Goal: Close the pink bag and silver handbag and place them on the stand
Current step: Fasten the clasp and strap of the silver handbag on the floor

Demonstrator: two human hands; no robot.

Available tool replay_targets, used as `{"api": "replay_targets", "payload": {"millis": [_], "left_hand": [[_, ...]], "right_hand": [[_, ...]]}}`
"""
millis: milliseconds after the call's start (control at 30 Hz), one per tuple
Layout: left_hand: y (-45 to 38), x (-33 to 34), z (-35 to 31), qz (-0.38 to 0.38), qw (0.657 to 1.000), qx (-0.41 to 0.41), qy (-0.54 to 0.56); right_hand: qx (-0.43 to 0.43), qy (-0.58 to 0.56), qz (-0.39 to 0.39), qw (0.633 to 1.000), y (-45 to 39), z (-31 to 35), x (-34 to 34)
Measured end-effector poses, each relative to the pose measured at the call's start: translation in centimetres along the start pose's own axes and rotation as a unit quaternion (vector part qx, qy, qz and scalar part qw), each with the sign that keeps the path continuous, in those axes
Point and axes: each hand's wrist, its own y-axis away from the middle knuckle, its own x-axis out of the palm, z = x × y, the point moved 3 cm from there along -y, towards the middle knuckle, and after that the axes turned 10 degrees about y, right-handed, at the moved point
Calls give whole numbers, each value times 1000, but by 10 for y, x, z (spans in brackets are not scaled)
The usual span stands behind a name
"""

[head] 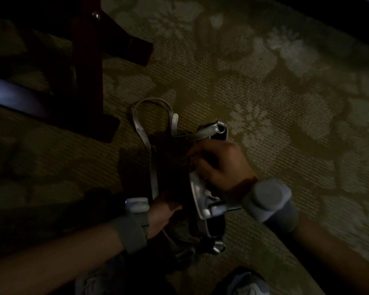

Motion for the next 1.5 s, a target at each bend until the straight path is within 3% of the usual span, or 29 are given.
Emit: {"api": "replay_targets", "payload": {"millis": [200,300,567,700,967,1300,1500], "left_hand": [[-7,0,-9,-54,986,58,-147],[-10,1,-12,-46,968,78,-233],[-15,-3,-6,-32,950,53,-307],[-16,-3,-1,-36,956,56,-288],[-35,-2,-22,-59,969,67,-231],[-50,6,-36,-39,971,82,-222],[-51,-10,-45,-125,951,118,-257]], "right_hand": [[66,-114,33,991,14,-18,-31],[51,-65,78,994,21,-31,-44],[33,118,134,983,34,-41,-43],[73,89,174,978,40,-42,-24],[82,22,126,988,43,-42,-22],[89,21,104,990,45,-49,-19],[101,49,149,982,45,-46,-20]]}}
